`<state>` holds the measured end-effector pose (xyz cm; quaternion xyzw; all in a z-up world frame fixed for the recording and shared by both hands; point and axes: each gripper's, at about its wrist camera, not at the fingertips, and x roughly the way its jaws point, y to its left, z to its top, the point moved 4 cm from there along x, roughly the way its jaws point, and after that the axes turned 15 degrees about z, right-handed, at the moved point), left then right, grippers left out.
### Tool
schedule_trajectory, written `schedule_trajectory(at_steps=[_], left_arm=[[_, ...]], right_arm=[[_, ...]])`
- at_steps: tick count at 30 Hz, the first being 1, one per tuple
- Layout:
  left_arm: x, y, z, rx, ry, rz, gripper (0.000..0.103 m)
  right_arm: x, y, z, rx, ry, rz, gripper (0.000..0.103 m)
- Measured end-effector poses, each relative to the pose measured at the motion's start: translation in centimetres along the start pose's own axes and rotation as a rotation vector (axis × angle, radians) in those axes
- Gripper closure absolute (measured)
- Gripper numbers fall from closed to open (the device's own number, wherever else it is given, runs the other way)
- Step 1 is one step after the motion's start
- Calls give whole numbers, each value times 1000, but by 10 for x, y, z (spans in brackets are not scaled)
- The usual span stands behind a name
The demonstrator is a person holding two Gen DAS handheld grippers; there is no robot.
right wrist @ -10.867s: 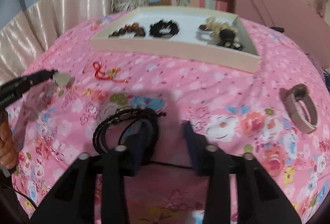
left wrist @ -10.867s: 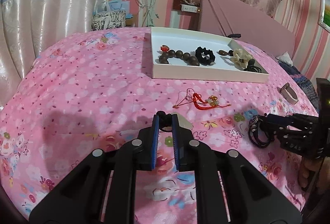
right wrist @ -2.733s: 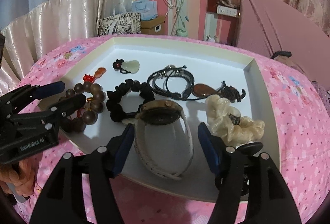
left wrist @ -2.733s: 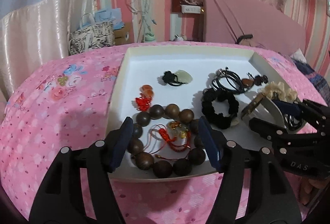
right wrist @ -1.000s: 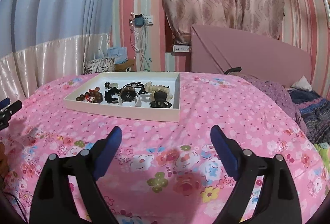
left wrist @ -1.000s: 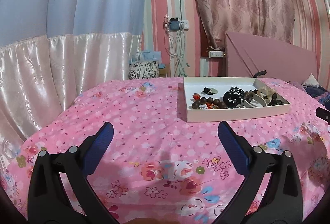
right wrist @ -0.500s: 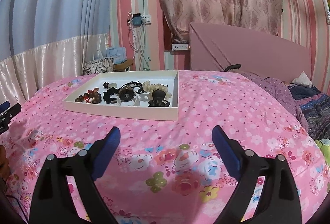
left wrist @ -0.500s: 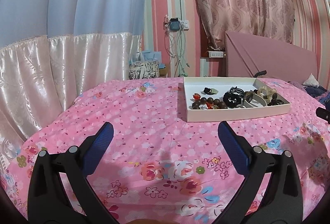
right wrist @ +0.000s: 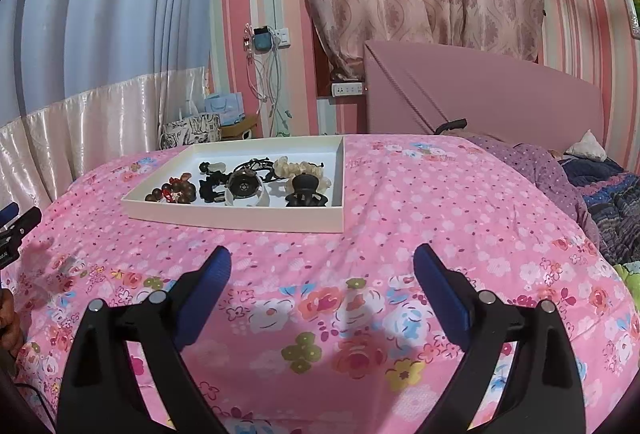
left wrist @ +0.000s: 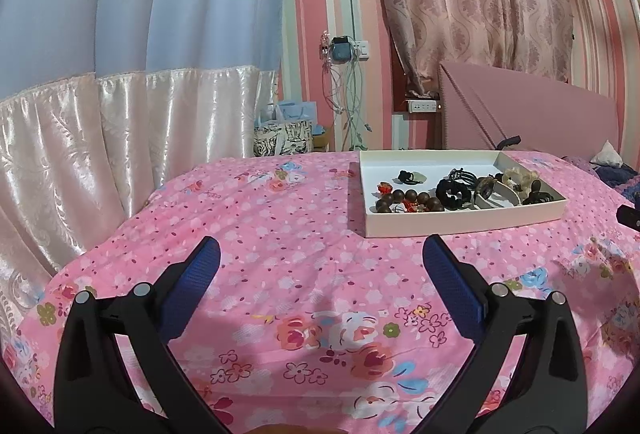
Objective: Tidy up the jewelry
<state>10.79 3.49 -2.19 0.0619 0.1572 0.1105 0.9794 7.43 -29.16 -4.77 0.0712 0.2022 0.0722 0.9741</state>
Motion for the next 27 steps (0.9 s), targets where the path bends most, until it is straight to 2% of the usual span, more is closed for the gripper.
schedule_trajectory(at_steps=[14,21,27], left_arm=[[5,0,-1,8,28,-12,3],[9,-15,-2,79,43,14,3],[10,-12,-2,56,46,6,3]], right_arm=[[-1,-1,1,5,0,0,11],[0,-2,1,11,5,6,11],[4,-3,-1,25,18,4,11]])
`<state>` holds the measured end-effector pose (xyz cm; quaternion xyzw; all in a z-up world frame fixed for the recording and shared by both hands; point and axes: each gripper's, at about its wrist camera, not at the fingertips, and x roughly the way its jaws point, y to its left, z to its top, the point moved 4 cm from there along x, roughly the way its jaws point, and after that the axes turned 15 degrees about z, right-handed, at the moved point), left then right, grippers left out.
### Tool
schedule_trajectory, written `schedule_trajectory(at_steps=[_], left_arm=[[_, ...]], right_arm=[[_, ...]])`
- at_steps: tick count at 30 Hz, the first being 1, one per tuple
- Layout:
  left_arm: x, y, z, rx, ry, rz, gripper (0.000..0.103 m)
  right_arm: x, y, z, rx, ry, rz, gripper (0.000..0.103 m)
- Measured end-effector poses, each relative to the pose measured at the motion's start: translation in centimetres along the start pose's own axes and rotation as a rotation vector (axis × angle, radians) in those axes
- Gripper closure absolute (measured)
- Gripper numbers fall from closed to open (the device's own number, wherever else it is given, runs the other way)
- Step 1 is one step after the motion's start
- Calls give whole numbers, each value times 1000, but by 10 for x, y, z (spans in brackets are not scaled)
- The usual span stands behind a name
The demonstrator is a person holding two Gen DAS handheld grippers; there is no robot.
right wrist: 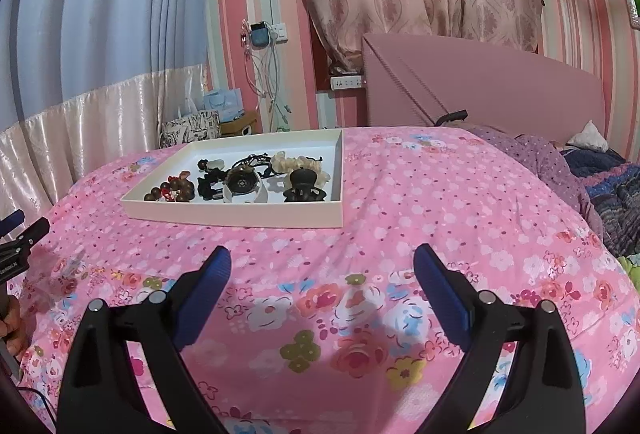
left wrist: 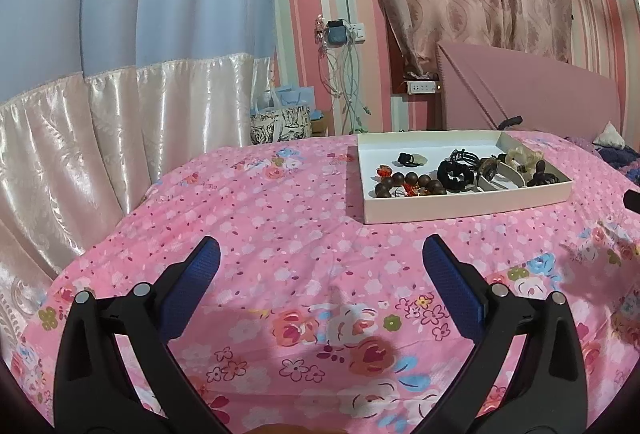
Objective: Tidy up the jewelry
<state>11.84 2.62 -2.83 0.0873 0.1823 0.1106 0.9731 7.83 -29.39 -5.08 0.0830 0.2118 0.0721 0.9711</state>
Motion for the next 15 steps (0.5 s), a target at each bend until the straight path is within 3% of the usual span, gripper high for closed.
schedule_trajectory(at_steps=[15], left_arm=[[-4,4,0,-27,-19,1,3]], right_arm=[[-1,15,-1,-65,-4,-50,11]])
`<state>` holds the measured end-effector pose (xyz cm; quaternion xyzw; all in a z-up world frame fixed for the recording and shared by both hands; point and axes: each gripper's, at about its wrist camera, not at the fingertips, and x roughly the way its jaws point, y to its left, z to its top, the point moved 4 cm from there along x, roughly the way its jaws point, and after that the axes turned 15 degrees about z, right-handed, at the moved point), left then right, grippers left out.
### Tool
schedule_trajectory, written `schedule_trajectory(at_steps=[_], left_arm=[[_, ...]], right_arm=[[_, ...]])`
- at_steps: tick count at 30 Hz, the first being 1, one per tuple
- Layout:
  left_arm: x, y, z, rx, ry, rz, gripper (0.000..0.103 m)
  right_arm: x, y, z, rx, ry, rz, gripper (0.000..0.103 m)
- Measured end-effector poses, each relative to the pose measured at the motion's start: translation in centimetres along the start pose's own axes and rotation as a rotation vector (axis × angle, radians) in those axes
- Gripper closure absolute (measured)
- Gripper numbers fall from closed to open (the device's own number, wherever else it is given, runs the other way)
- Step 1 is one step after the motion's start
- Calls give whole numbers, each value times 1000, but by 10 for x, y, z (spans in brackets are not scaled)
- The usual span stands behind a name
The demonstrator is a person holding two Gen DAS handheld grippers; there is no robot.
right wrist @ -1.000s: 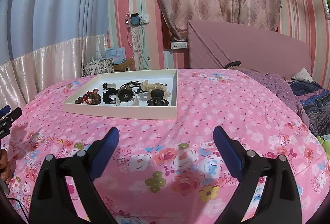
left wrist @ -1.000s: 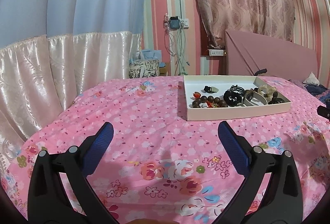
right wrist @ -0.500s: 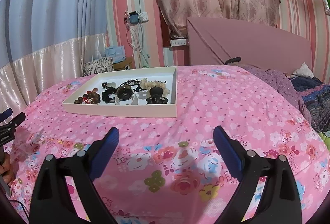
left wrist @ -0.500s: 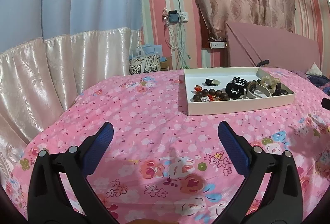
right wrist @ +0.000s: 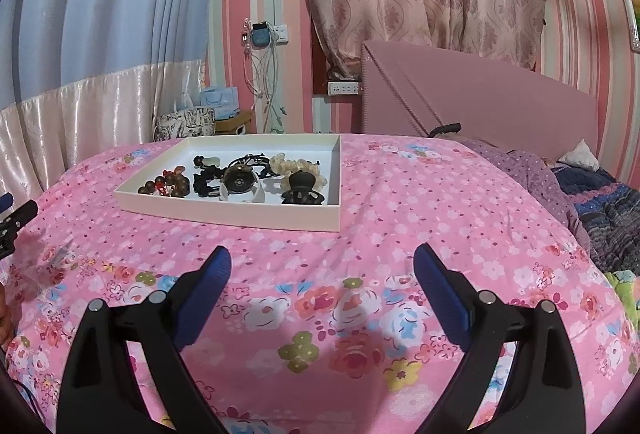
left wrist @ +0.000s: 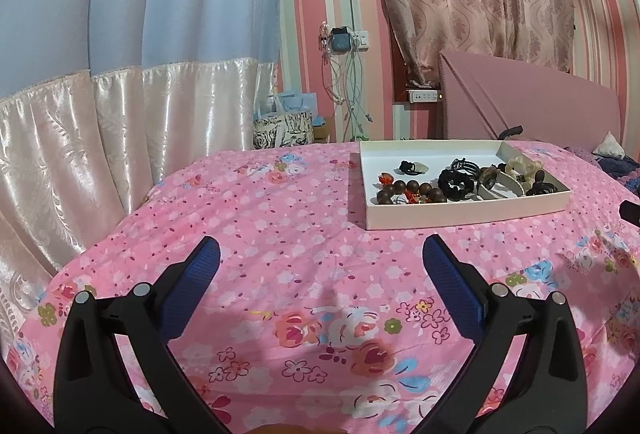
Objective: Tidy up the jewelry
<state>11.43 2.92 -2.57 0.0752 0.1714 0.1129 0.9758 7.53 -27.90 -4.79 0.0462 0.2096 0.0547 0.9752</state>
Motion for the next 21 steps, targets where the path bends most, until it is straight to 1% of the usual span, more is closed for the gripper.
schedule_trajectory(at_steps=[7,16,21], left_arm=[[0,0,0,3,-4,1,3],[-1,0,0,2,-18,2,3],[-1,0,0,4,-18,3,3]], right_arm=[[0,1,0,-5,3,-10,11],[-1,-2,0,0,-14,-18,11],[-2,-5,0,11,-20,-6,11]])
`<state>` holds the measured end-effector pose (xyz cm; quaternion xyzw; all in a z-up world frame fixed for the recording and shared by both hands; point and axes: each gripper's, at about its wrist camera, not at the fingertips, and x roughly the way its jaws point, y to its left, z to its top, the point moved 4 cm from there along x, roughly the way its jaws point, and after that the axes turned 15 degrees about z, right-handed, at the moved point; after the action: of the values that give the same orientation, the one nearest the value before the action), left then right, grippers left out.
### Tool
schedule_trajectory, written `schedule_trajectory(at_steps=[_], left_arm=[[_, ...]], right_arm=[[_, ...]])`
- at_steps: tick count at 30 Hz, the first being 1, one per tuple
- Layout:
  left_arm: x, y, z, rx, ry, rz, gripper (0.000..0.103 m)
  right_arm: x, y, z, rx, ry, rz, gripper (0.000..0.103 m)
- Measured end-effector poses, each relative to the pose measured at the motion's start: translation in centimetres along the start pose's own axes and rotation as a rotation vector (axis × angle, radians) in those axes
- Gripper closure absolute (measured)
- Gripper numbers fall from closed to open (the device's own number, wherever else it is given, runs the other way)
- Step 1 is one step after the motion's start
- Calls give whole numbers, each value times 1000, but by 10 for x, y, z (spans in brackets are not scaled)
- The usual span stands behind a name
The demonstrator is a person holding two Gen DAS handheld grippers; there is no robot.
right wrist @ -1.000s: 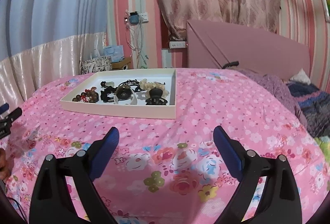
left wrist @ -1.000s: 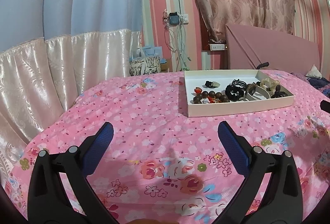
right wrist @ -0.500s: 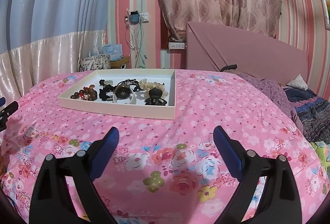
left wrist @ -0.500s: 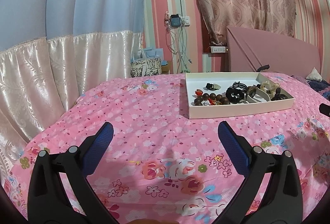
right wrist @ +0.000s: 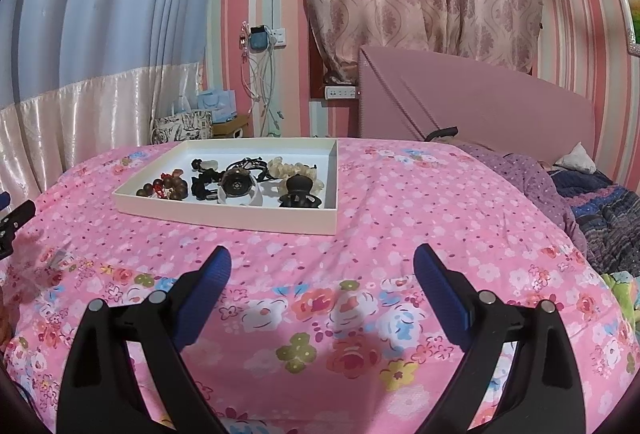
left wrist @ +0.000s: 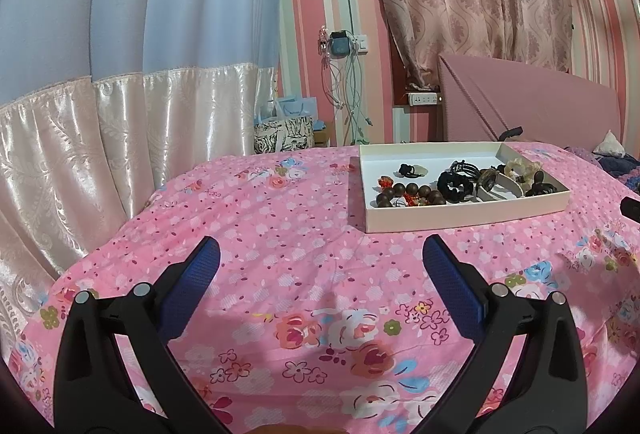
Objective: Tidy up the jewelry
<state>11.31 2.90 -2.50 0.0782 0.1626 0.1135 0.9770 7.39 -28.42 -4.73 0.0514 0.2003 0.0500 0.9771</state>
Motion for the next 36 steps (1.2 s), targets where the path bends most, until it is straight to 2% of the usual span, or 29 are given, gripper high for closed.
schedule_trajectory(at_steps=[15,36], left_arm=[[0,0,0,1,1,0,3],[-1,1,2,-8,0,0,3]], right_arm=[[-5,-3,2,6,-23,5,7],[-2,-2,1,9,-1,4,5]])
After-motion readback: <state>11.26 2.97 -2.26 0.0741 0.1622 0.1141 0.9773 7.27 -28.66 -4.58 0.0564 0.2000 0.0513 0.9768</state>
